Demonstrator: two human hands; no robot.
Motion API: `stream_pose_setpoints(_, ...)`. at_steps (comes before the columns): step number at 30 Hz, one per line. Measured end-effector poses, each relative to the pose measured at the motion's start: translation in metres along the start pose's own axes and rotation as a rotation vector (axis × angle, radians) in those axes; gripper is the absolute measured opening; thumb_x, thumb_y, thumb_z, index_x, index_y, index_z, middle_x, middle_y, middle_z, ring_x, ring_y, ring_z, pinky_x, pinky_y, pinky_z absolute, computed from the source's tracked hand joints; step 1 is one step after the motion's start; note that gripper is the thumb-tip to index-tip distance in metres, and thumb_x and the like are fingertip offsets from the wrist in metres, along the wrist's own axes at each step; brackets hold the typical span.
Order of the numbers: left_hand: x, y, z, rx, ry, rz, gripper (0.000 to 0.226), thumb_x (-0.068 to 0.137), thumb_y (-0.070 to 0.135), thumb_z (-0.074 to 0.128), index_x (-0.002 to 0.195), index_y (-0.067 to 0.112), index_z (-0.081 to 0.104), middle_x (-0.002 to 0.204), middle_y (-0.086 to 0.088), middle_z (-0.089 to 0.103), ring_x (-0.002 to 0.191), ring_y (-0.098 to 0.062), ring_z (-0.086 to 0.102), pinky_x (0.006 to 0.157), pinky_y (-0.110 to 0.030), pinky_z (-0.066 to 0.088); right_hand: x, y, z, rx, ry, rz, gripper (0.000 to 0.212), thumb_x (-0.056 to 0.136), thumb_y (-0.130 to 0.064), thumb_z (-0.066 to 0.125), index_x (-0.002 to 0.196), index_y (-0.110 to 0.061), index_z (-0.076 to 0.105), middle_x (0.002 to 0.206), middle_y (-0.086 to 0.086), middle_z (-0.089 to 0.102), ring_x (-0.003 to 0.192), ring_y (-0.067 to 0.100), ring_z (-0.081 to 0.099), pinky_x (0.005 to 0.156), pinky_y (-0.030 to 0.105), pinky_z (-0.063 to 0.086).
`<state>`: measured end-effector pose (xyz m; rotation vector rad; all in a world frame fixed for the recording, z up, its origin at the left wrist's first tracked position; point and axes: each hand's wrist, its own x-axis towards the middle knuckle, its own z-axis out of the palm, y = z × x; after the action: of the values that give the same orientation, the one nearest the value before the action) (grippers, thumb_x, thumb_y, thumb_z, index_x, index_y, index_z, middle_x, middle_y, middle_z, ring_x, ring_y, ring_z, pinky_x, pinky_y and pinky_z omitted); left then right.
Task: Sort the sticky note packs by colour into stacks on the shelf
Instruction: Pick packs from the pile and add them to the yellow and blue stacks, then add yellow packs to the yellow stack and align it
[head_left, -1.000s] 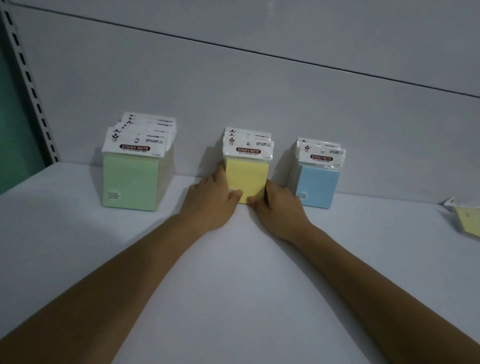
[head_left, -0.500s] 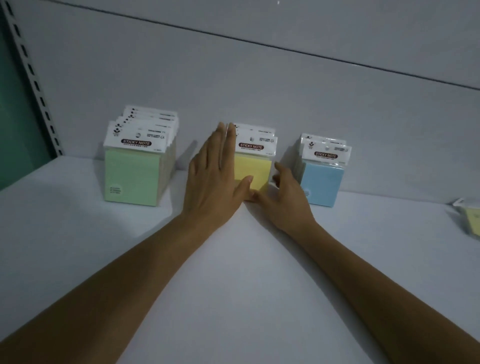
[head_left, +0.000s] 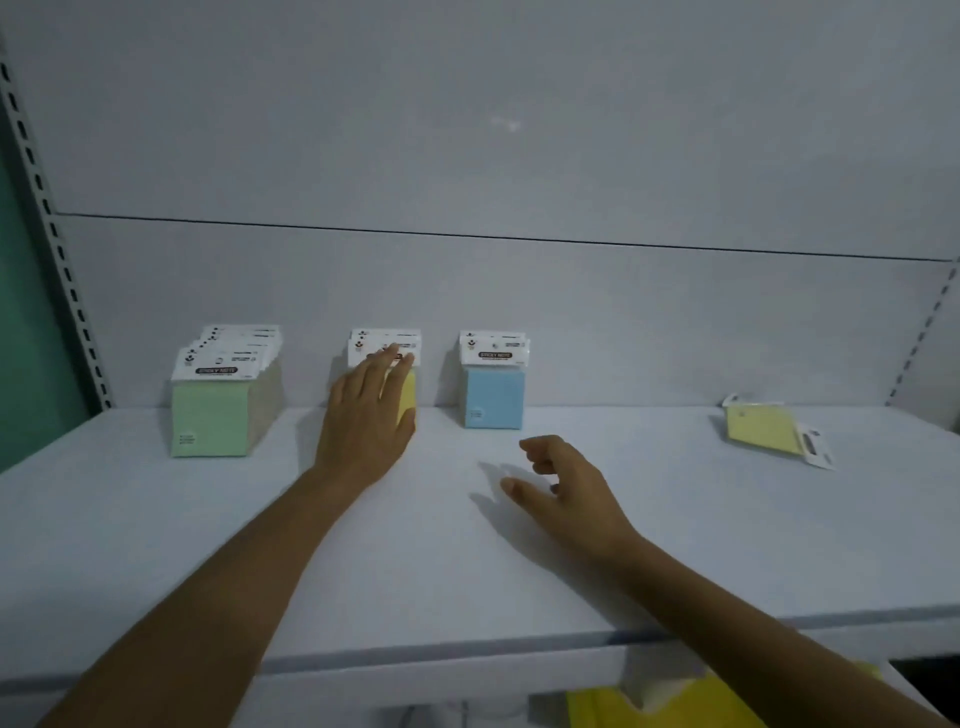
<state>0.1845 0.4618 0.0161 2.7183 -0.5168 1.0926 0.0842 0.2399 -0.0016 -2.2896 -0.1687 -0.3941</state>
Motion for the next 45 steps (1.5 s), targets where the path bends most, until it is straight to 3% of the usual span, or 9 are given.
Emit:
stream_pose_setpoints(3, 0.000, 0.078, 0.000, -0.152, -0.032, 0.047, 0.058, 0.087, 0.023, 0.059, 0.140, 0.009, 0.040, 0.147, -0.011, 0.039, 0.133, -0.030, 0.038, 0.106, -0.043, 0.032, -0.042, 0.028, -0.051, -0.031, 0.094, 0.009, 0.042, 0.087, -0.034, 0.061, 0.125, -0.020, 0.051, 0.125, -0.003, 0.056, 0.110, 0.011, 0.053, 0.095, 0.029, 0.045)
stream_pose_setpoints(9, -0.016, 0.272, 0.010, -0.302, -0.131, 0.358, 0.048, 0.093, 0.038, 0.045, 0.138, 0.022, 0.040, 0.150, -0.001, 0.036, 0.138, -0.020, 0.030, 0.112, -0.036, 0.020, -0.141, 0.109, -0.164, -0.040, 0.323, 0.117, 0.030, 0.089, -0.028, 0.061, 0.118, -0.020, 0.057, 0.116, -0.005, 0.059, 0.106, 0.010, 0.055, 0.090, 0.031, 0.049)
stream_pose_setpoints(16, -0.036, 0.420, 0.022, -0.338, -0.276, 0.400, 0.047, 0.093, 0.044, 0.042, 0.136, 0.025, 0.041, 0.150, 0.001, 0.033, 0.139, -0.017, 0.023, 0.113, -0.038, 0.013, -0.213, 0.172, -0.251, -0.046, 0.464, 0.233, 0.020, 0.089, -0.027, 0.061, 0.109, -0.023, 0.059, 0.102, -0.009, 0.064, 0.095, 0.000, 0.057, 0.072, 0.015, 0.046)
stream_pose_setpoints(22, -0.011, 0.444, 0.036, -0.343, -0.330, 0.371, 0.047, 0.093, 0.045, 0.043, 0.135, 0.025, 0.042, 0.148, 0.000, 0.035, 0.137, -0.020, 0.028, 0.110, -0.040, 0.020, -0.202, 0.197, -0.280, -0.025, 0.450, 0.208, 0.011, 0.091, -0.025, 0.058, 0.101, -0.025, 0.062, 0.091, -0.018, 0.062, 0.086, -0.007, 0.057, 0.065, 0.008, 0.042)
stream_pose_setpoints(28, 0.068, 0.447, 0.073, -0.311, -0.314, 0.270, 0.047, 0.091, 0.043, 0.047, 0.133, 0.024, 0.043, 0.144, 0.001, 0.039, 0.134, -0.021, 0.032, 0.108, -0.039, 0.023, -0.148, 0.218, -0.300, -0.032, 0.417, 0.082, 0.010, 0.091, -0.020, 0.057, 0.089, -0.028, 0.064, 0.086, -0.020, 0.064, 0.086, -0.008, 0.056, 0.065, 0.005, 0.043)
stream_pose_setpoints(33, 0.114, 0.458, 0.131, -0.112, -0.501, 0.287, 0.054, 0.093, 0.049, 0.036, 0.139, 0.020, 0.035, 0.148, -0.004, 0.034, 0.139, -0.023, 0.025, 0.114, -0.049, 0.008, -0.095, 0.244, -0.333, -0.103, 0.363, 0.034, 0.016, 0.089, -0.023, 0.059, 0.082, -0.037, 0.062, 0.083, -0.022, 0.066, 0.082, -0.007, 0.058, 0.065, 0.004, 0.044)
stream_pose_setpoints(36, 0.115, 0.465, 0.167, -0.157, -0.585, 0.268, 0.054, 0.092, 0.053, 0.033, 0.137, 0.021, 0.038, 0.145, -0.005, 0.038, 0.135, -0.025, 0.029, 0.111, -0.049, 0.011, -0.060, 0.269, -0.342, -0.126, 0.330, 0.010, 0.015, 0.088, -0.023, 0.061, 0.082, -0.037, 0.063, 0.082, -0.022, 0.067, 0.080, -0.006, 0.060, 0.066, 0.004, 0.044)
stream_pose_setpoints(41, 0.115, 0.465, 0.186, -0.270, -0.475, 0.215, 0.053, 0.087, 0.057, 0.041, 0.129, 0.026, 0.048, 0.135, 0.001, 0.049, 0.128, -0.022, 0.038, 0.108, -0.044, 0.014, 0.017, 0.308, -0.320, 0.005, 0.263, 0.031, 0.017, 0.086, -0.017, 0.061, 0.077, -0.030, 0.064, 0.076, -0.014, 0.069, 0.073, 0.000, 0.063, 0.062, 0.007, 0.044)
stream_pose_setpoints(45, 0.112, 0.465, 0.186, -0.298, -0.398, 0.216, 0.044, 0.084, 0.054, 0.044, 0.117, 0.026, 0.055, 0.122, 0.007, 0.055, 0.121, -0.018, 0.043, 0.107, -0.041, 0.019, 0.088, 0.311, -0.307, -0.097, 0.139, -0.086, 0.010, 0.088, -0.017, 0.059, 0.084, -0.023, 0.065, 0.079, -0.017, 0.066, 0.076, -0.005, 0.061, 0.063, 0.006, 0.044)
